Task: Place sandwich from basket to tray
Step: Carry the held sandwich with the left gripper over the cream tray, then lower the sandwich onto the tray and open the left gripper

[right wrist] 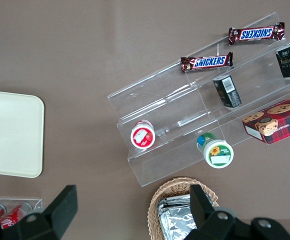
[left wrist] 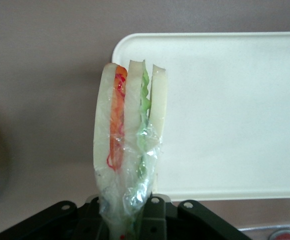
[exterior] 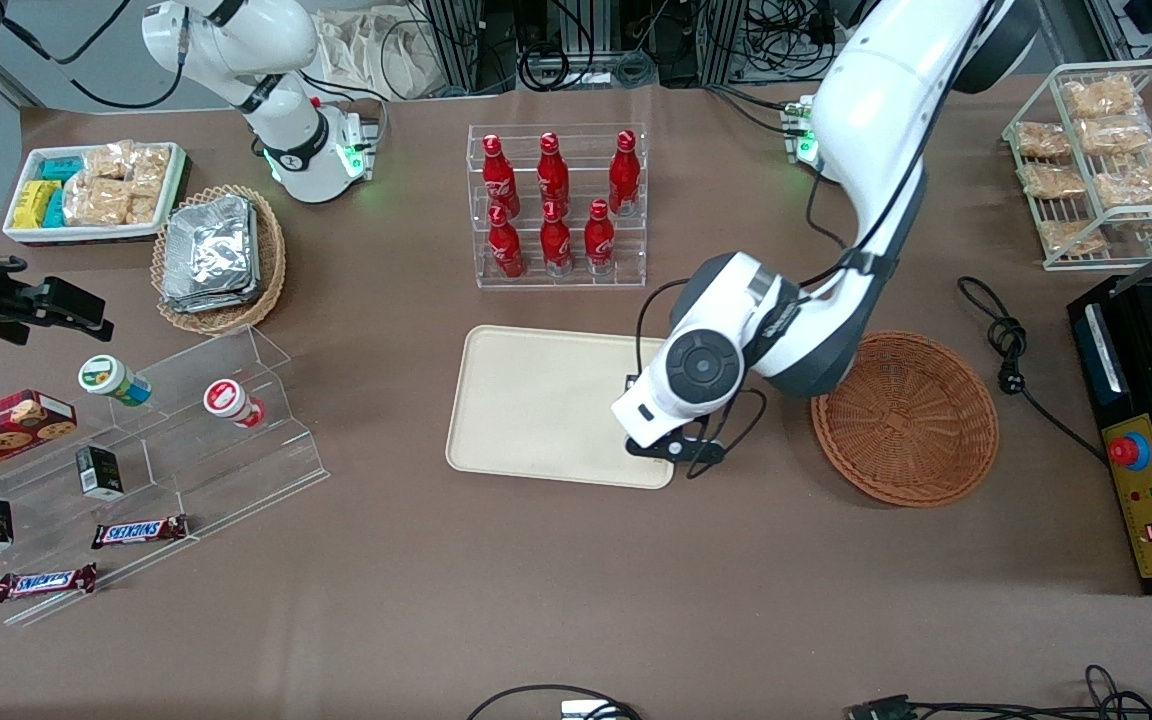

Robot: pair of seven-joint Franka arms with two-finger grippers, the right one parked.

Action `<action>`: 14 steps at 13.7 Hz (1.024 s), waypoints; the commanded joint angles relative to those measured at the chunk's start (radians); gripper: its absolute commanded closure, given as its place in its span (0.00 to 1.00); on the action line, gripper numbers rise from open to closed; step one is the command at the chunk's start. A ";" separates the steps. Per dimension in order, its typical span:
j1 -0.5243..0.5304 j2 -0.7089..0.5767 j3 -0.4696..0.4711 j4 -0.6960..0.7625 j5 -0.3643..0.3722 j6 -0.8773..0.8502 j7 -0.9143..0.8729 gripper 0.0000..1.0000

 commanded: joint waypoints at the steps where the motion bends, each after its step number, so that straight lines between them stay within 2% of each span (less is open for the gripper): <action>1: 0.007 0.056 0.004 0.020 -0.003 0.046 0.017 1.00; 8: -0.011 0.117 0.004 -0.007 -0.009 0.147 -0.001 1.00; 9: -0.011 0.117 0.004 -0.007 -0.009 0.147 -0.010 0.91; 10: -0.011 0.116 0.004 -0.007 -0.008 0.149 -0.012 0.11; 11: -0.013 0.113 0.004 -0.005 -0.002 0.147 -0.012 0.00; 14: -0.008 0.097 0.004 -0.003 -0.005 0.135 -0.013 0.00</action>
